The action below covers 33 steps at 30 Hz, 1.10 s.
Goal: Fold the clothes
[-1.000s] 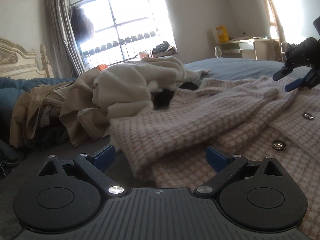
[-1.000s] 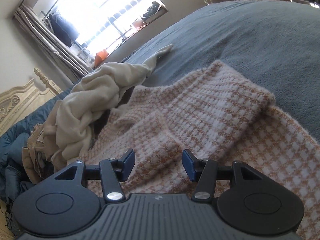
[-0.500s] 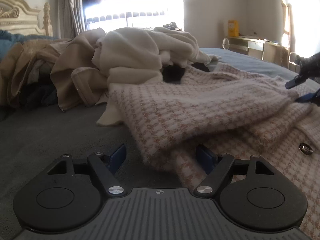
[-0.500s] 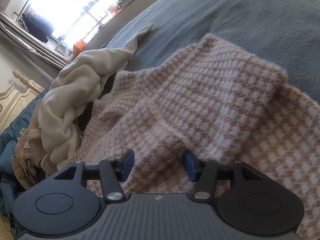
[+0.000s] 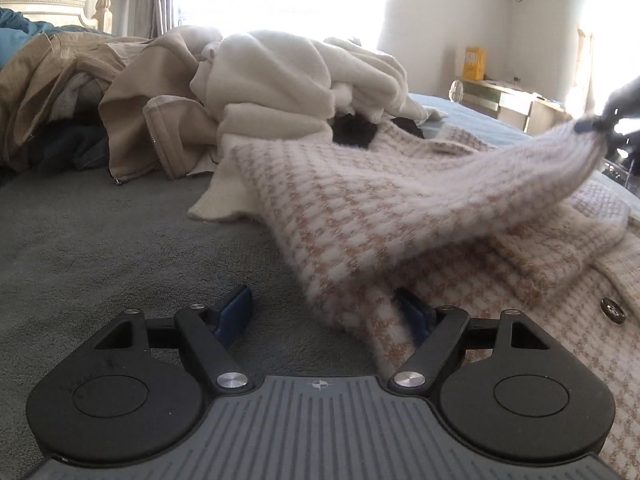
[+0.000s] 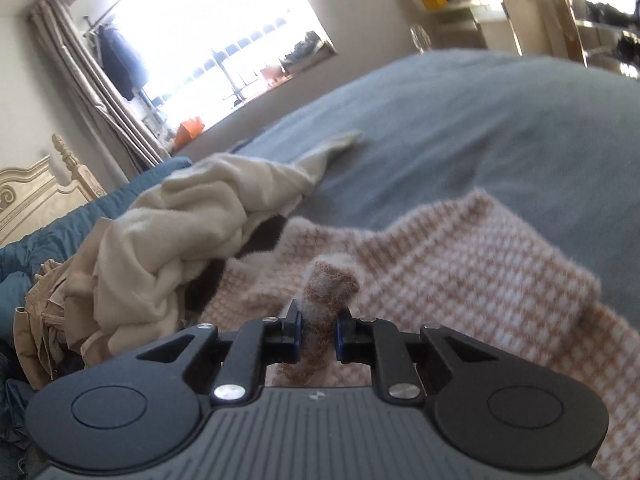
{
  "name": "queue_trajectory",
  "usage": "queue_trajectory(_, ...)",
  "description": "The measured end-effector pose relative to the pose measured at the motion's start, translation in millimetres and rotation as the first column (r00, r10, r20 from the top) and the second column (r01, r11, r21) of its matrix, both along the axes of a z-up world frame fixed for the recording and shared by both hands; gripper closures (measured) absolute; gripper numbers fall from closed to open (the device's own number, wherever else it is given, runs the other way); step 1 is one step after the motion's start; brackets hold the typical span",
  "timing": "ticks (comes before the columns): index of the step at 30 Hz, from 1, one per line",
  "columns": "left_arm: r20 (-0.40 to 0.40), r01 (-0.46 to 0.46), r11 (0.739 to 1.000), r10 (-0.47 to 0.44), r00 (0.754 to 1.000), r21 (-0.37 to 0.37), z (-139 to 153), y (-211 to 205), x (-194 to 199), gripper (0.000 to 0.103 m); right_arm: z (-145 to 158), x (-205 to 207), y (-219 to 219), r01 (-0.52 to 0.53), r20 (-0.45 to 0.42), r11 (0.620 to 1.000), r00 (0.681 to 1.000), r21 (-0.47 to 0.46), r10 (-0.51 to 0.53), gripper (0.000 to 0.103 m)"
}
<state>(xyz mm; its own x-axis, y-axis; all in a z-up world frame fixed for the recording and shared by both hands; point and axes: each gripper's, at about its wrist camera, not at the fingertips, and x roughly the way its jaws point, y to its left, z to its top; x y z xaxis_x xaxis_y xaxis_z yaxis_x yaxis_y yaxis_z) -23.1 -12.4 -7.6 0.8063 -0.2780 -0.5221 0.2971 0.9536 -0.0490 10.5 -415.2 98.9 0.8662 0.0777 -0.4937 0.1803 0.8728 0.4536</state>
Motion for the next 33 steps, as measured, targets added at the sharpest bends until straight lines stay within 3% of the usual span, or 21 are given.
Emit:
queue_trajectory(3, 0.013, 0.0, 1.0, 0.0, 1.0, 0.02, 1.8, -2.8, -1.9, 0.026, 34.0, -6.3, -3.7, 0.014, 0.085, 0.996, 0.996, -0.093, -0.006, 0.086)
queue_trajectory(6, 0.033, 0.006, 0.999, -0.007, 0.999, 0.05, 5.2, -7.4, -4.8, 0.029, 46.1, -6.6, -17.0, 0.037, 0.101, 0.988, 0.995, -0.151, -0.021, 0.086)
queue_trajectory(8, 0.047, 0.009, 0.997, -0.012, 0.999, 0.075, 7.7, -11.5, -7.1, 0.031, 38.6, -2.5, -26.7, 0.042, 0.071, 0.984, 0.997, -0.171, -0.03, 0.086)
queue_trajectory(13, 0.093, 0.022, 0.99, -0.035, 0.995, 0.138, 17.0, -24.2, -14.5, 0.029, 15.9, 3.7, -41.4, 0.033, 0.046, 0.992, 0.999, -0.12, -0.028, 0.086)
queue_trajectory(18, 0.107, 0.031, 0.983, -0.051, 0.993, 0.181, 16.9, -36.0, -6.4, 0.026, 29.3, -5.9, -39.2, 0.002, 0.118, 0.994, 0.993, -0.111, 0.012, 0.086)
queue_trajectory(22, 0.002, 0.003, 0.997, -0.003, 1.0, 0.074, 9.4, -18.4, 8.0, 0.021, 40.5, -20.0, -44.1, -0.002, 0.186, 0.981, 0.982, -0.195, 0.039, 0.086)
queue_trajectory(27, -0.046, 0.008, 1.0, -0.007, 0.999, 0.017, 7.6, -11.5, 7.7, 0.021, -26.1, 0.4, -72.7, -0.001, 0.001, 0.985, 1.0, -0.174, 0.001, 0.086)
queue_trajectory(31, -0.099, 0.033, 0.998, -0.039, 0.994, -0.061, 11.1, 2.2, 0.6, 0.021, -69.2, 4.4, -95.7, 0.039, -0.077, 0.999, 0.996, -0.022, -0.041, 0.086)
queue_trajectory(33, -0.134, 0.04, 0.993, -0.055, 0.989, -0.113, 13.4, 12.5, -4.0, 0.021, -59.6, -3.5, -98.4, 0.038, -0.03, 0.999, 0.999, 0.029, -0.037, 0.086)
